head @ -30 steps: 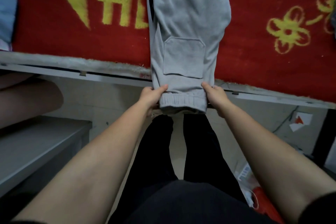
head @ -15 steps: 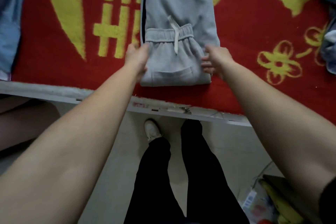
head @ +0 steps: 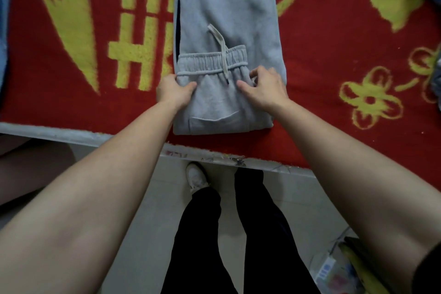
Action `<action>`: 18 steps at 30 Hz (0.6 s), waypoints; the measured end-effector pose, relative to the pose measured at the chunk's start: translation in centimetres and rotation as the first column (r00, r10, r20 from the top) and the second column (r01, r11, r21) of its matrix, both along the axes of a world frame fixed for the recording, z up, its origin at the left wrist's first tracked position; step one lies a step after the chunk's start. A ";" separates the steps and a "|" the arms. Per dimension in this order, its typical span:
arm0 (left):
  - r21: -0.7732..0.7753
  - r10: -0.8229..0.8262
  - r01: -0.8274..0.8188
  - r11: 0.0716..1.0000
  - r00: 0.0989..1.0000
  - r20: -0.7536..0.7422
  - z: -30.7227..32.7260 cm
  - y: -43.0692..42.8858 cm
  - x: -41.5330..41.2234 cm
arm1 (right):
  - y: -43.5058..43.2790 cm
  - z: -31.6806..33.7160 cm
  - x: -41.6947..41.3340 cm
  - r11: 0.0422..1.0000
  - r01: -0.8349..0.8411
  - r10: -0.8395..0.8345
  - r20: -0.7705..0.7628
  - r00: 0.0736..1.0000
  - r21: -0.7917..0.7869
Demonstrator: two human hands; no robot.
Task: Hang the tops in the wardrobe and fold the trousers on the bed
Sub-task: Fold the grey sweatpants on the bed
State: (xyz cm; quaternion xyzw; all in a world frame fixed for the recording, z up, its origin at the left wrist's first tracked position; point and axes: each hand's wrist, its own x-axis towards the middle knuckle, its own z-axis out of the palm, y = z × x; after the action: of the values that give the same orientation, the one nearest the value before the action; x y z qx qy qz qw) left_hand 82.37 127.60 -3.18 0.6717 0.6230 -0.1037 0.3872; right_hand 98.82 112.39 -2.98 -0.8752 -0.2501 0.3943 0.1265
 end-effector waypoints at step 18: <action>-0.052 0.233 -0.238 0.970 0.848 0.476 -2.4 3.6 6.3 | 2.4 -1.6 2.9 0.862 0.221 -0.320 0.153 0.935 0.457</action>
State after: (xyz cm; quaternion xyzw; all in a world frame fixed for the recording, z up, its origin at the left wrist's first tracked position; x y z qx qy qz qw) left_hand 88.64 131.16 -5.62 0.5966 0.5859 0.1164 0.5359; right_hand 101.70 114.81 -4.57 -0.8902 -0.2177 0.2063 0.3428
